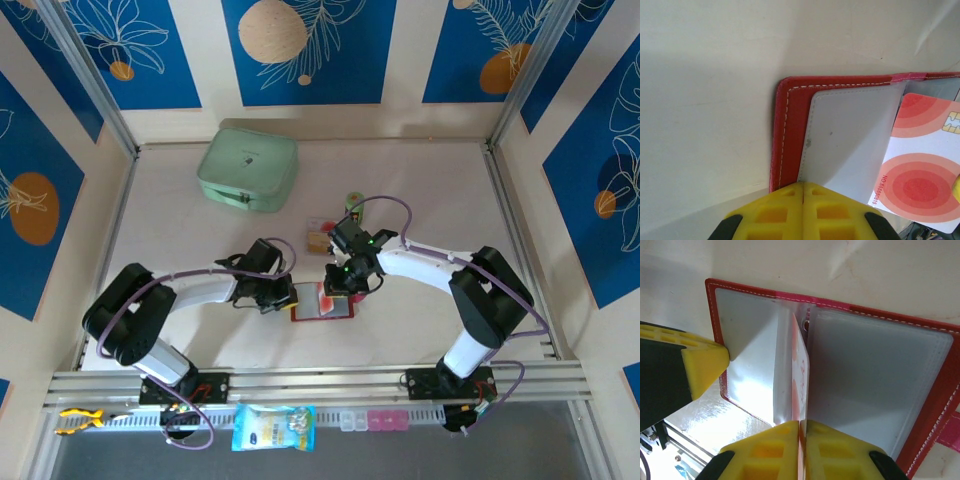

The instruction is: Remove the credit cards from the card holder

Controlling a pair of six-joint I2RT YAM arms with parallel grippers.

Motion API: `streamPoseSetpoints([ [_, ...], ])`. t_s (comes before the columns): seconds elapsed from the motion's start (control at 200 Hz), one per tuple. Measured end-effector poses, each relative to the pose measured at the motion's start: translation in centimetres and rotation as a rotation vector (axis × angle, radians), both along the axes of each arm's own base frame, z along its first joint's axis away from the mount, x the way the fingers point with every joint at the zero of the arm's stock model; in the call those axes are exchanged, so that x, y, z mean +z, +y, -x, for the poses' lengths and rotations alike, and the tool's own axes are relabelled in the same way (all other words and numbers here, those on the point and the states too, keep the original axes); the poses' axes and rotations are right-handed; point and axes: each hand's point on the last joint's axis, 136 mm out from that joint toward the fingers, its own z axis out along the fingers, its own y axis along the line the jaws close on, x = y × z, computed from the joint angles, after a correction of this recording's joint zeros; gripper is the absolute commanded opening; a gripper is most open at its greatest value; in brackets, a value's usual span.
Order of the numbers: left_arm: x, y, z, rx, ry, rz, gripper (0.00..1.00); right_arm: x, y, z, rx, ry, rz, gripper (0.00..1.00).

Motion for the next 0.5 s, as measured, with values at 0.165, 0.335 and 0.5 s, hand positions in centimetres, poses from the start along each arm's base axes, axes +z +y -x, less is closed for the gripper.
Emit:
streamPoseSetpoints([
  [0.165, 0.0, 0.0, 0.0, 0.000, 0.000, 0.000, 0.05, 0.0, 0.0, 0.0, -0.004, 0.000, 0.000, 0.06],
  [0.335, 0.0, 0.0, 0.0, 0.000, 0.000, -0.001, 0.05, 0.5, -0.2, 0.0, -0.006, -0.011, 0.003, 0.06],
  [0.5, 0.0, 0.0, 0.0, 0.000, 0.000, -0.001, 0.05, 1.6, -0.4, -0.1, 0.008, -0.034, -0.001, 0.05],
])
